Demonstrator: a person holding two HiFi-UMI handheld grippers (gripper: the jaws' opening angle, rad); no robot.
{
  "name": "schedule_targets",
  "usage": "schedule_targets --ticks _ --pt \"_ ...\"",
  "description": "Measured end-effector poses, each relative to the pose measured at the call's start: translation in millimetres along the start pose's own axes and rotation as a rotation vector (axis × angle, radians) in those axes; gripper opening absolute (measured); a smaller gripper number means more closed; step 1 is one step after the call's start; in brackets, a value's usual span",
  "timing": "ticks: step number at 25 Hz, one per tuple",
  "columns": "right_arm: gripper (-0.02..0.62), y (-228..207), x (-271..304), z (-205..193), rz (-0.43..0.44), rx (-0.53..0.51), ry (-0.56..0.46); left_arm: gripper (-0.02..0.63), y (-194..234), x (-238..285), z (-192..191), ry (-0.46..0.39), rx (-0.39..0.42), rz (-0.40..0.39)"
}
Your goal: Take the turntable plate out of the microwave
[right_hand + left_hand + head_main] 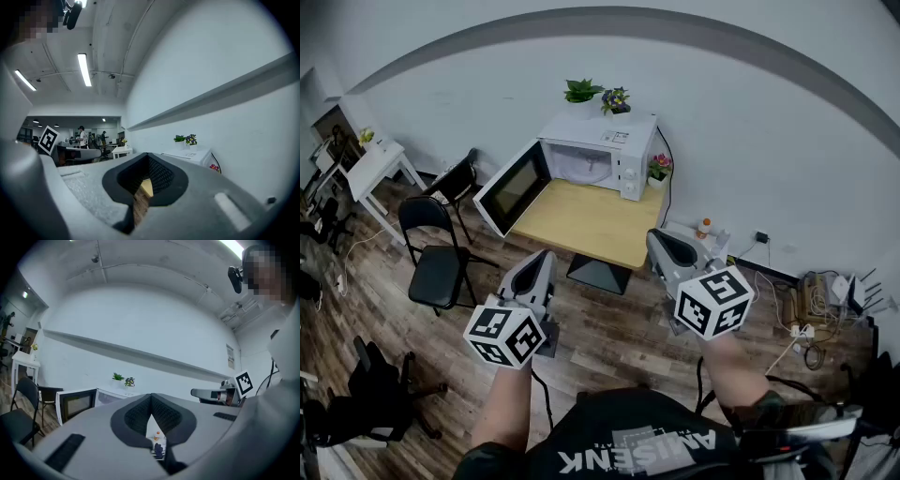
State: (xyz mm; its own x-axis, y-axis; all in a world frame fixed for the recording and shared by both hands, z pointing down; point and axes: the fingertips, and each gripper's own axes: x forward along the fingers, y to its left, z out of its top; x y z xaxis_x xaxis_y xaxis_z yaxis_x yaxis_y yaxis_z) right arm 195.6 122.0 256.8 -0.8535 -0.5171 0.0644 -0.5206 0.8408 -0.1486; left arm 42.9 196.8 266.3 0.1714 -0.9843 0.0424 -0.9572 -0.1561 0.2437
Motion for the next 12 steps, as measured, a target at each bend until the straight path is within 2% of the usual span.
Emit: schedule_targets --ticks 6,9,12 --pt "0.003 5.6 -1.8 4.7 -0.014 -0.023 -0.011 0.002 2.7 -6.7 1.8 0.016 0.061 0.019" --pt "0.003 10.5 -9.1 10.6 0.005 0.033 -0.070 0.002 -4.0 -13.1 5.2 -0.012 0.102 -0.005" --pt "0.005 15.8 -10.7 10.3 0.016 0.045 -0.080 0.002 -5.5 -21.4 7.7 -0.033 0.102 -0.022"
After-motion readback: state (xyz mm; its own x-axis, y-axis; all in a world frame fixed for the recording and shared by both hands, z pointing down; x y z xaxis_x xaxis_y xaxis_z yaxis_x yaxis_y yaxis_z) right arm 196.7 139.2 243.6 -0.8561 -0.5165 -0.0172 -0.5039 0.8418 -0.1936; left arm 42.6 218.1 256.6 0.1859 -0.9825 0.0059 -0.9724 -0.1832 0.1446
